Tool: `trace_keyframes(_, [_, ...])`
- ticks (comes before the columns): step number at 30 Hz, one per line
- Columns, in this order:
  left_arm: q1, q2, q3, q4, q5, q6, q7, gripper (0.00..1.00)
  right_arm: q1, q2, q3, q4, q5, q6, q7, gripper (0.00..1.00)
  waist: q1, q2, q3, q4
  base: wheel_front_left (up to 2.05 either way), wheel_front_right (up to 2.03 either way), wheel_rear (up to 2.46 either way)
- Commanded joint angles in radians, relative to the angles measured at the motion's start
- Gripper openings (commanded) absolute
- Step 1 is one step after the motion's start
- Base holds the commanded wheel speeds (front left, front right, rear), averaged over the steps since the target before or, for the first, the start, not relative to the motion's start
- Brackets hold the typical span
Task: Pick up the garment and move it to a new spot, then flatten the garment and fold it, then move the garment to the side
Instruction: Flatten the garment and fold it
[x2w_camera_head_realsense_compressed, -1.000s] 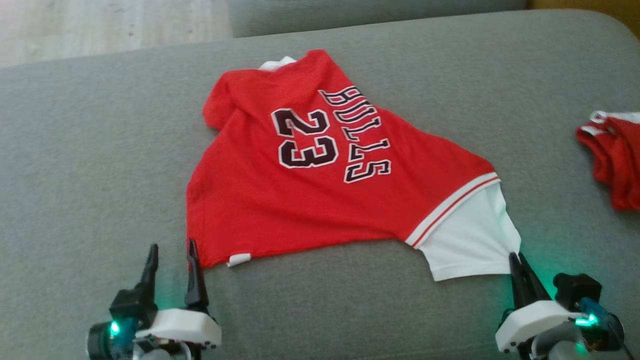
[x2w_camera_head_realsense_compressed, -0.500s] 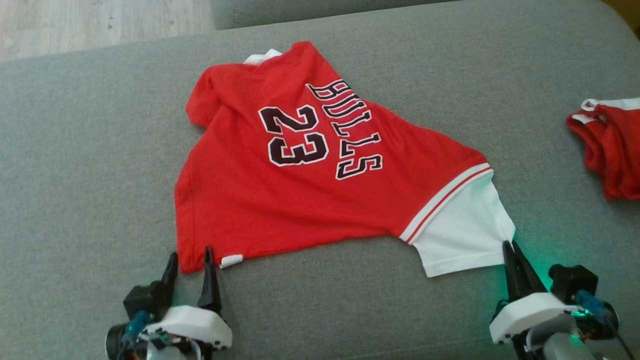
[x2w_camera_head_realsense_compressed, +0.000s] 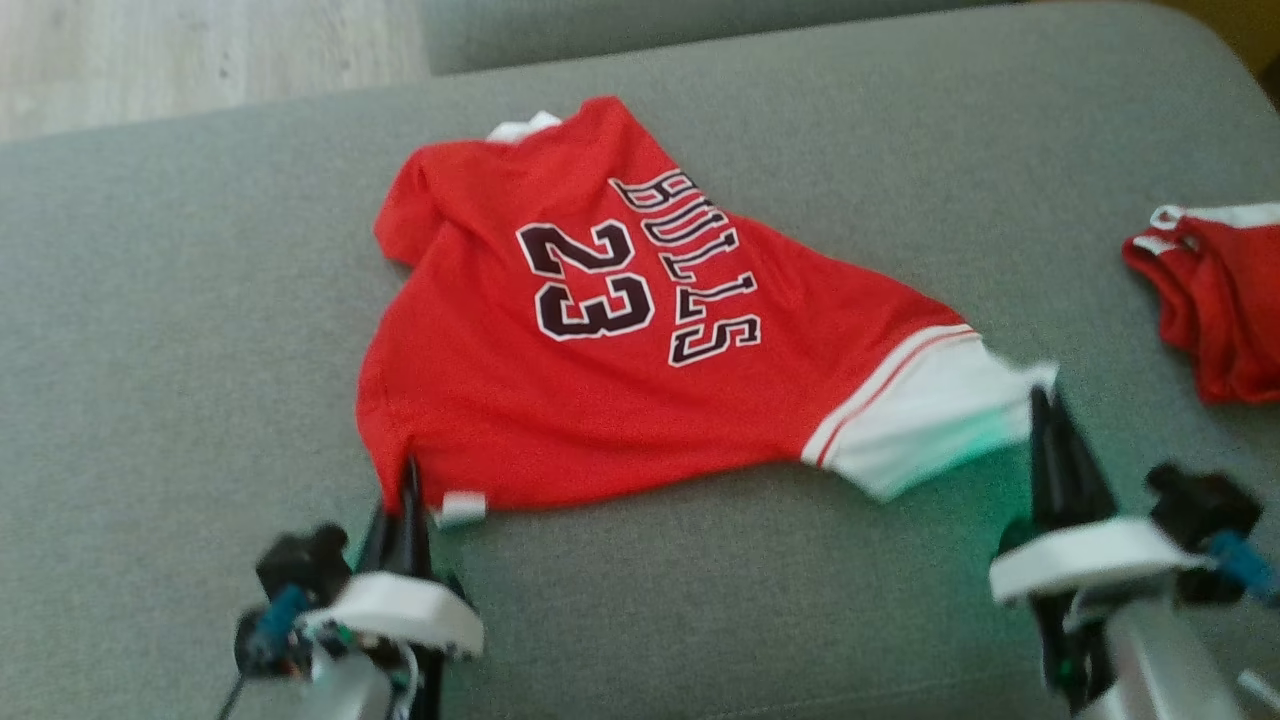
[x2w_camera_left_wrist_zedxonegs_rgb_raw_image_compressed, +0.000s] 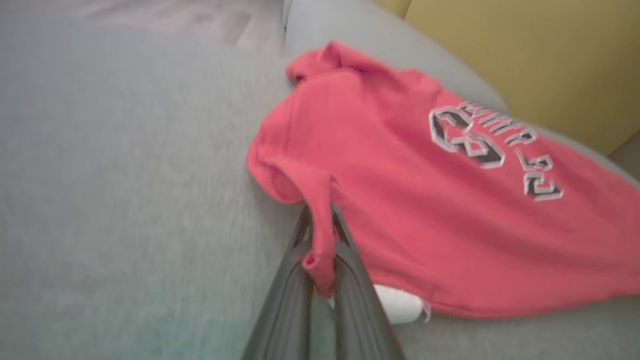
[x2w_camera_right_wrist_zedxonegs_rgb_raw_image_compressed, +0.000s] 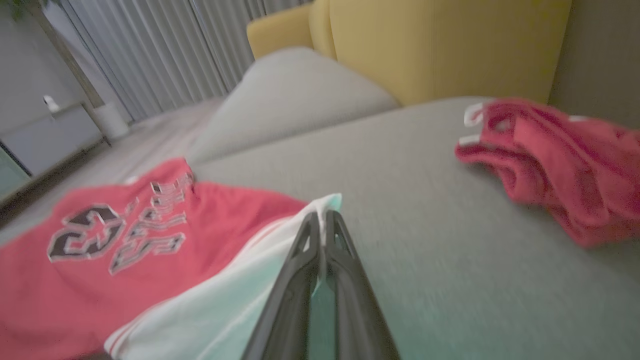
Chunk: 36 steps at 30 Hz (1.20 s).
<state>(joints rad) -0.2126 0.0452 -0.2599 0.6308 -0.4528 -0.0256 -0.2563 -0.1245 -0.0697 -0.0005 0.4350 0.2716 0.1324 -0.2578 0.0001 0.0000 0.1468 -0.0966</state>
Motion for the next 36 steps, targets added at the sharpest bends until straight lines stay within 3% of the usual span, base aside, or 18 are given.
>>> trace_keyframes(1, [-0.03,0.005,0.056,-0.075,0.02,-0.003,-0.006,0.0,-0.062,-0.006,0.021,-0.068,0.031,-0.002,-0.004,0.0,-0.0001,0.0,-0.025,0.01,0.0,0.0,0.0])
trace_keyframes(5, [-0.098,0.022,0.119,-0.221,0.057,-0.034,-0.006,0.0,-0.145,-0.033,-0.007,-0.177,0.136,-0.002,-0.004,0.0,-0.0001,0.0,-0.07,0.027,0.0,0.0,0.0])
trace_keyframes(10, [-0.253,0.113,0.14,-0.353,0.099,-0.061,0.007,0.0,-0.294,-0.119,0.003,-0.291,0.248,-0.002,0.015,0.0,-0.0001,0.0,-0.124,0.039,0.0,0.0,0.0])
trace_keyframes(16, [-0.452,0.196,0.155,-0.516,0.078,-0.074,0.164,0.0,-0.506,-0.195,-0.007,-0.439,0.351,-0.002,0.165,0.0,-0.0001,0.0,-0.138,0.053,0.0,0.0,0.0])
trace_keyframes(20, [-0.561,0.23,0.164,-0.575,0.067,-0.061,0.284,0.0,-0.63,-0.211,-0.03,-0.486,0.369,-0.002,0.285,0.0,-0.0001,0.0,-0.105,0.064,0.0,0.0,0.0])
trace_keyframes(28, [-0.685,0.244,0.173,-0.541,0.051,-0.03,0.398,0.0,-0.807,-0.201,-0.014,-0.371,0.321,-0.002,0.373,0.0,-0.0001,0.0,0.01,0.062,0.0,0.0,0.0])
trace_keyframes(32, [-0.771,0.246,0.176,-0.447,0.067,-0.012,0.393,0.0,-0.944,-0.18,0.02,-0.251,0.287,-0.002,0.34,0.0,-0.0001,0.0,0.099,0.051,0.0,0.0,0.0])
trace_keyframes(36, [-0.904,0.249,0.196,-0.339,0.102,0.024,0.303,0.0,-1.135,-0.154,0.018,-0.099,0.239,-0.002,0.227,0.0,-0.0001,0.0,0.175,0.04,0.0,0.0,0.0])
